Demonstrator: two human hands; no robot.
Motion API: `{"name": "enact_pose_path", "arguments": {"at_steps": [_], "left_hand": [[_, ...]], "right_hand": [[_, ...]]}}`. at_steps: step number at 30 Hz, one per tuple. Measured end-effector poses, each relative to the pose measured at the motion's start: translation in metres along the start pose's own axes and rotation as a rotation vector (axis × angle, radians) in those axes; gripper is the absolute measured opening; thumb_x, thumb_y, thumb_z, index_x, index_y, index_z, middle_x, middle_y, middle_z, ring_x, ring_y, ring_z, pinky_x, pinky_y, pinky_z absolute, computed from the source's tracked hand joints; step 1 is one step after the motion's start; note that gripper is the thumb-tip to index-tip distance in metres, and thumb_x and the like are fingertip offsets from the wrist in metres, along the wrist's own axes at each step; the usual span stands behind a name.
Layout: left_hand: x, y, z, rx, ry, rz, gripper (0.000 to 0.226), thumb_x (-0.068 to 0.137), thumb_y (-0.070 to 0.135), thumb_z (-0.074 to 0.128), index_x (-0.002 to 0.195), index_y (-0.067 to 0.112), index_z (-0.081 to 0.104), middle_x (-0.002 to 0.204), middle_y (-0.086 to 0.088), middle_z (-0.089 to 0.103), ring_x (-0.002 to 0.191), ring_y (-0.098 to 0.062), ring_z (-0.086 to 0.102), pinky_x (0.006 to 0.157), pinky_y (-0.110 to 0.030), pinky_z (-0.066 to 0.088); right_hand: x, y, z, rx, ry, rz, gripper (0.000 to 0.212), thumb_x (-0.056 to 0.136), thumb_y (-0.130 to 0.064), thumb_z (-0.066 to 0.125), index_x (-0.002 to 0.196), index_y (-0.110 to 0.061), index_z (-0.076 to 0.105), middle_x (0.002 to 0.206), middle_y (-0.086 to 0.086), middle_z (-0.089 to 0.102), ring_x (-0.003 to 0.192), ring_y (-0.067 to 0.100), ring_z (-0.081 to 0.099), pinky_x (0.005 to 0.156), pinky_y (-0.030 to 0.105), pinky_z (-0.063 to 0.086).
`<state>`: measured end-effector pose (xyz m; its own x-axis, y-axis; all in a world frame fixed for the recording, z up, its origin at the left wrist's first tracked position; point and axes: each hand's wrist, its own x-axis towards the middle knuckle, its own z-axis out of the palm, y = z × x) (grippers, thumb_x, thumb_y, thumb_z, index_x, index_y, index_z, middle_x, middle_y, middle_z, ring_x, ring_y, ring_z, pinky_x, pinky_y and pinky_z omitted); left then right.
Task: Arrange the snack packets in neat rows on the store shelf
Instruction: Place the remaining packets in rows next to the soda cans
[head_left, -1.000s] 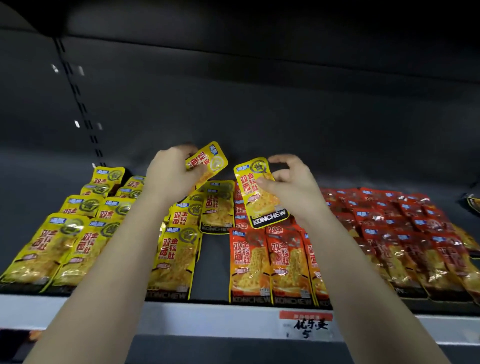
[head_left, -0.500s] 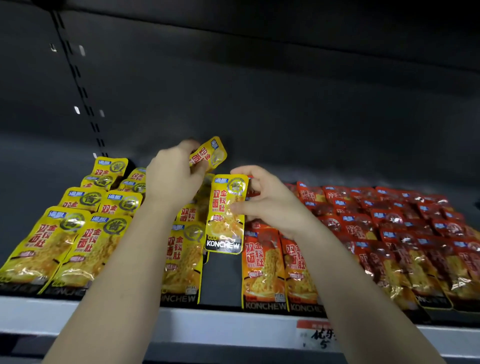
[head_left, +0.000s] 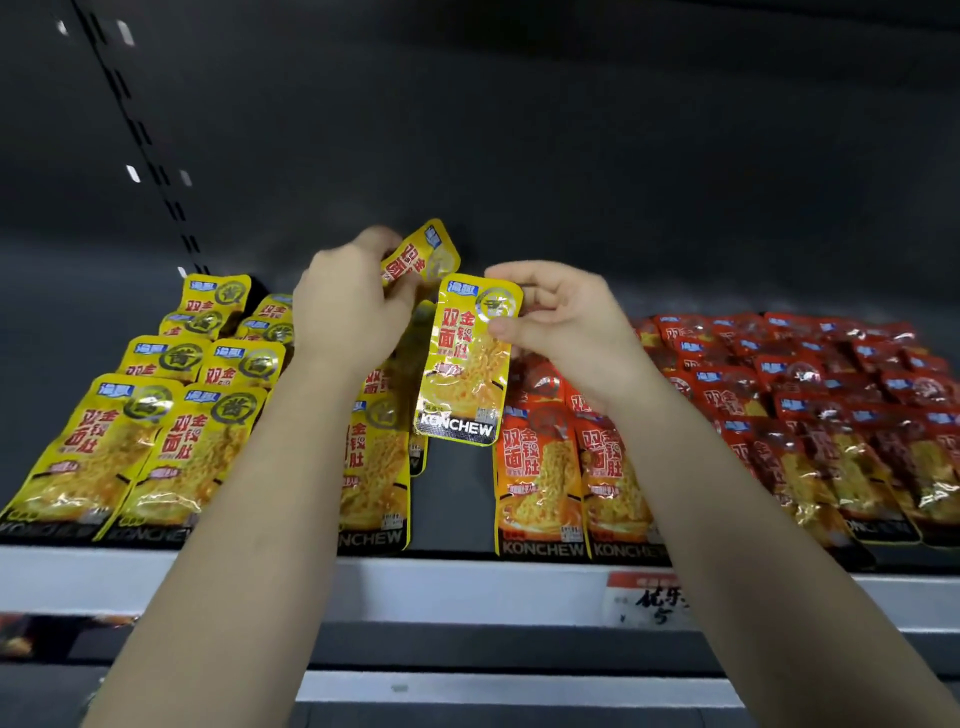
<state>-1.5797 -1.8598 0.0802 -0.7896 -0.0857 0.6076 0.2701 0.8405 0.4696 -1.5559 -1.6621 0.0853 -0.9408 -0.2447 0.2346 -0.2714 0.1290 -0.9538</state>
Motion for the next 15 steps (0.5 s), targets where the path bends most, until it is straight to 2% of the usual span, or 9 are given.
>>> {"name": "enact_pose_path", "arguments": {"at_steps": [4, 6, 7, 9, 11, 15], "left_hand": [[-0.001, 0.0, -0.002, -0.005, 0.012, -0.014, 0.031, 0.089, 0.031, 0.063, 0.116, 0.016, 0.061, 0.097, -0.01, 0.07, 0.09, -0.036, 0.062, 0.074, -0.039, 0.046], [-0.002, 0.0, -0.002, -0.012, 0.007, -0.016, 0.031, 0.089, 0.031, 0.063, 0.116, 0.016, 0.061, 0.098, -0.01, 0.07, 0.09, -0.035, 0.063, 0.073, -0.039, 0.047], [-0.002, 0.0, -0.002, -0.015, 0.005, -0.016, 0.03, 0.089, 0.03, 0.063, 0.115, 0.016, 0.061, 0.097, -0.009, 0.071, 0.09, -0.035, 0.063, 0.073, -0.039, 0.048], [-0.002, 0.001, -0.002, -0.018, 0.0, -0.017, 0.03, 0.089, 0.031, 0.063, 0.115, 0.015, 0.061, 0.097, -0.008, 0.071, 0.089, -0.034, 0.063, 0.073, -0.039, 0.048], [-0.002, 0.001, -0.002, -0.016, 0.0, -0.02, 0.03, 0.089, 0.031, 0.063, 0.115, 0.015, 0.061, 0.098, -0.008, 0.071, 0.09, -0.034, 0.063, 0.073, -0.039, 0.049], [-0.003, 0.001, -0.003, -0.007, 0.005, -0.024, 0.031, 0.09, 0.031, 0.062, 0.116, 0.016, 0.06, 0.1, -0.008, 0.07, 0.089, -0.035, 0.063, 0.073, -0.039, 0.048]], "right_hand": [[-0.001, 0.002, 0.009, -0.023, -0.099, 0.028, 0.042, 0.08, 0.007, 0.072, 0.117, -0.011, 0.064, 0.102, 0.017, 0.07, 0.079, 0.023, 0.067, 0.066, 0.027, 0.055], [-0.001, 0.003, 0.014, -0.078, -0.136, 0.03, 0.043, 0.078, 0.005, 0.074, 0.117, -0.012, 0.065, 0.103, 0.021, 0.07, 0.077, 0.022, 0.067, 0.066, 0.027, 0.055], [-0.001, 0.004, 0.015, -0.141, -0.138, 0.022, 0.044, 0.077, 0.002, 0.076, 0.118, -0.013, 0.066, 0.1, 0.018, 0.071, 0.075, 0.02, 0.067, 0.069, 0.029, 0.056], [0.0, 0.007, 0.013, -0.333, -0.119, 0.011, 0.048, 0.074, -0.01, 0.082, 0.119, -0.02, 0.068, 0.089, 0.002, 0.071, 0.071, 0.011, 0.063, 0.074, 0.031, 0.057], [-0.001, 0.007, 0.011, -0.472, -0.11, 0.004, 0.049, 0.073, -0.018, 0.084, 0.118, -0.026, 0.069, 0.079, -0.011, 0.063, 0.065, 0.002, 0.053, 0.072, 0.028, 0.052], [-0.002, 0.005, 0.009, -0.551, -0.125, 0.005, 0.045, 0.072, -0.022, 0.085, 0.114, -0.027, 0.071, 0.081, -0.019, 0.062, 0.071, -0.001, 0.054, 0.07, 0.02, 0.046]]}}
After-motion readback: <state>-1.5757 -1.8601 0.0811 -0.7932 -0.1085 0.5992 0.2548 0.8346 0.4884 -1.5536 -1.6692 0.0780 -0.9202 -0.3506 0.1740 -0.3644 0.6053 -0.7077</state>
